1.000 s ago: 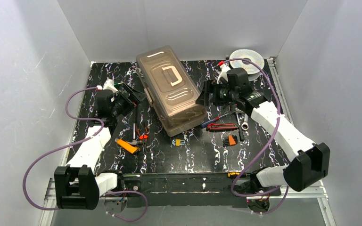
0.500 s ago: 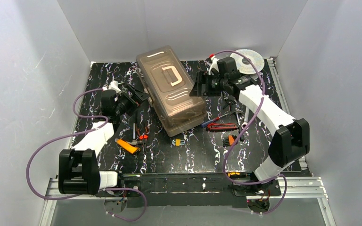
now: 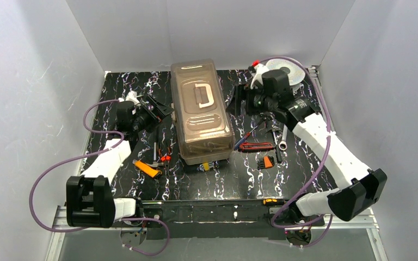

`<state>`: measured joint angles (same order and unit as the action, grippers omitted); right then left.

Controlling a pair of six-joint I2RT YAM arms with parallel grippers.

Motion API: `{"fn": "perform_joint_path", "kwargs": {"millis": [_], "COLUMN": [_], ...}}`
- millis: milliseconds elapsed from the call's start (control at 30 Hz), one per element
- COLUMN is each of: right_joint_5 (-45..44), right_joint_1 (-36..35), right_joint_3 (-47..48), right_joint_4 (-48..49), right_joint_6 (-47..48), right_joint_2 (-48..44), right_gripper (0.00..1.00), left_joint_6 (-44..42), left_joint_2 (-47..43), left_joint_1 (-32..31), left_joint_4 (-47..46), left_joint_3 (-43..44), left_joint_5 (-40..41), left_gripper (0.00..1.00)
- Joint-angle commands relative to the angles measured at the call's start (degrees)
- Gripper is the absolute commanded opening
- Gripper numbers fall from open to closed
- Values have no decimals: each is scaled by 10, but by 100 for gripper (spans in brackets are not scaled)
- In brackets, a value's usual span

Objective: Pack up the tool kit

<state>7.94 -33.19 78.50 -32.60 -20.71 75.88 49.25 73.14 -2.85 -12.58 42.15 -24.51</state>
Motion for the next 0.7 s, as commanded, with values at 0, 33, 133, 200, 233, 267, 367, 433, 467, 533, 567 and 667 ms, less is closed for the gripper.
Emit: {"fn": "perform_joint_path", "kwargs": {"millis": [0, 33, 133, 200, 233, 267, 367, 433, 467, 533, 567, 667], "right_joint_5": [-4, 4, 32, 55, 68, 82, 124, 143, 150, 164, 170, 174], "right_joint_1": [30, 36, 53, 58, 58, 59, 59, 58, 57, 56, 53, 34], "right_joint_3": [79, 89, 118, 128, 125, 119, 91, 69, 56, 29, 14, -25], "right_joint_4": [23, 26, 31, 34, 40, 48, 69, 75, 80, 93, 101, 116], "right_joint_6": [-1, -3, -12, -20, -24, -28, -46, -56, -61, -68, -72, -76], "right_joint_2": [36, 44, 76, 95, 101, 106, 119, 126, 128, 125, 121, 105], "right_gripper": [89, 89, 89, 89, 89, 89, 89, 88, 88, 88, 88, 88], "left_joint_6": [-36, -38, -40, -40, -36, -29, -23, -26, -27, -30, -30, -25], "left_joint_2": [-84, -94, -100, -78, -67, -46, 8, 37, 50, 75, 89, 125], "left_joint_1": [-9, -9, -10, -9, -10, -11, -22, -42, -51, -66, -72, -85], "left_joint_4": [106, 106, 80, 45, 27, 14, 9, 8, 8, 8, 8, 5], "left_joint_3": [36, 36, 41, 50, 56, 64, 98, 119, 126, 141, 149, 169], "left_joint_5": [98, 116, 107, 71, 48, 29, -6, -10, -11, -14, -19, -38], "left_gripper": [98, 98, 98, 98, 98, 98, 98, 98, 98, 98, 98, 98]}}
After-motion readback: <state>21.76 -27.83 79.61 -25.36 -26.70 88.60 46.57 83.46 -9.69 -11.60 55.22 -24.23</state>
